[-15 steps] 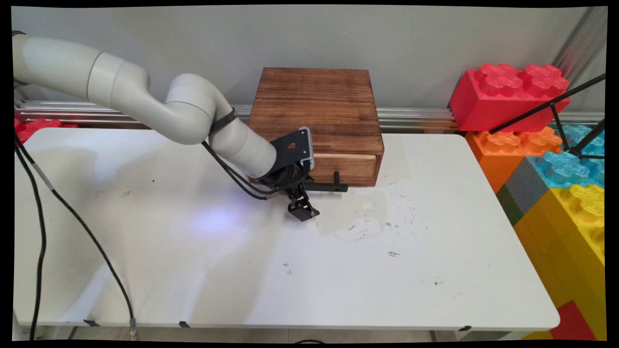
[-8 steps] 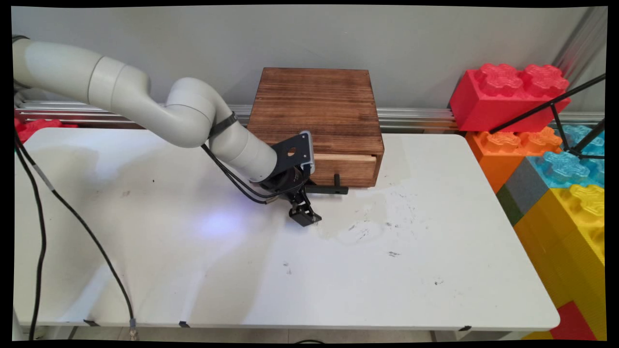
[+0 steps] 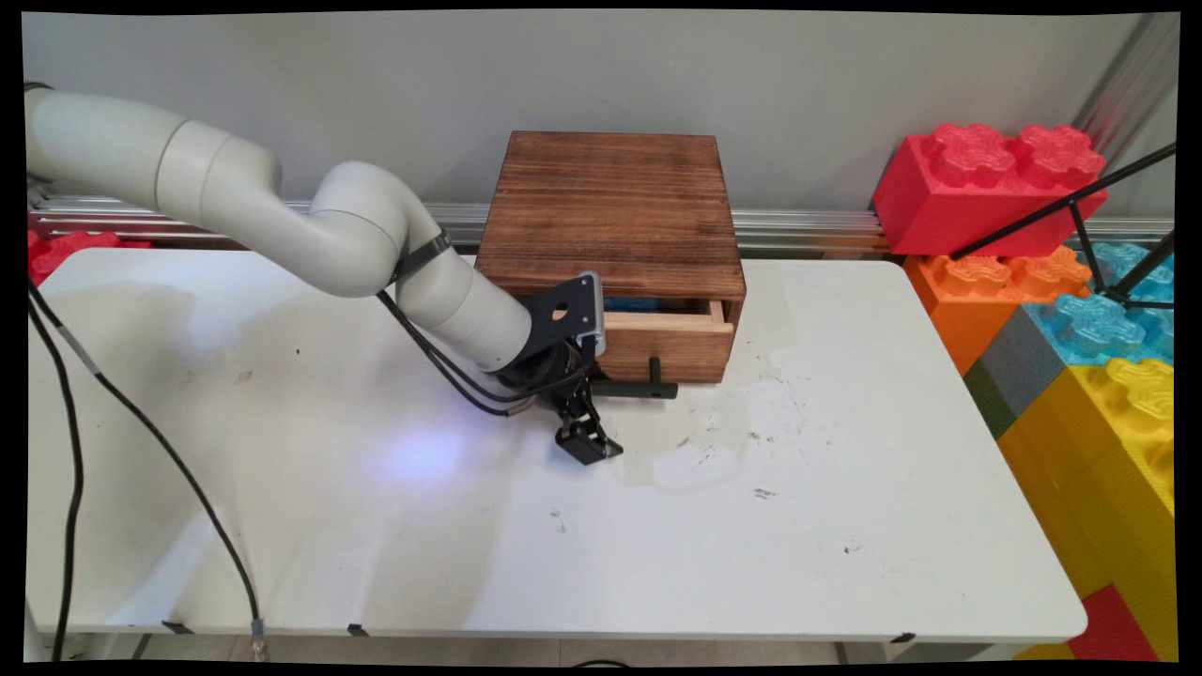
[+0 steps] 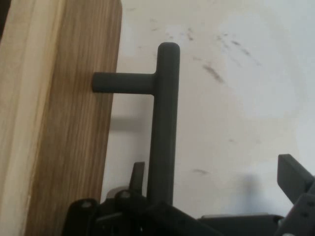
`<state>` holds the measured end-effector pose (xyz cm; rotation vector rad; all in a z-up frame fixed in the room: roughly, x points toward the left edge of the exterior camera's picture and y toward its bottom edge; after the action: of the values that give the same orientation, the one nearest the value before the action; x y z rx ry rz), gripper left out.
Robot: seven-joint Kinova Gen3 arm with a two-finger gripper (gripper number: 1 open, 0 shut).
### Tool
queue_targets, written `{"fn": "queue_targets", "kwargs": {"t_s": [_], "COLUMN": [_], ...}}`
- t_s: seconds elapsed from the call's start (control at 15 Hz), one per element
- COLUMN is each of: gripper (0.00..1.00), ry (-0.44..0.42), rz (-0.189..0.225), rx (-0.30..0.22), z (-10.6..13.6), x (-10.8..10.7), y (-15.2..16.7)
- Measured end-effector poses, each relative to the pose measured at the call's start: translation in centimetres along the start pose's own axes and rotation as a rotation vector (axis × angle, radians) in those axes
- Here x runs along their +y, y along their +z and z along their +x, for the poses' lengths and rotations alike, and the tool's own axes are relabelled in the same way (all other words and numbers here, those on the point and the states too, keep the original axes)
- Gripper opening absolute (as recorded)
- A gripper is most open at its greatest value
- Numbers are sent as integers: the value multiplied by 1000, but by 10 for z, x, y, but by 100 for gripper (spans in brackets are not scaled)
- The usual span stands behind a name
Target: Open the drawer
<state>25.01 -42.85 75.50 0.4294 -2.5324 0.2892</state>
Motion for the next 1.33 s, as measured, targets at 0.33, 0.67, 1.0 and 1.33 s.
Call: {"fn": "queue_targets", "kwargs": {"t_s": [0.33, 0.67, 1.0, 1.33], "gripper": [100, 100, 100, 100], "ry": [-5, -7, -18, -31], "rz": [-44, -73, -90, -98], "rx": [10, 20, 31, 41], "z": [-3, -5, -7, -9], "x": [17, 34, 52, 69], "y": [-8, -17, -24, -30]}}
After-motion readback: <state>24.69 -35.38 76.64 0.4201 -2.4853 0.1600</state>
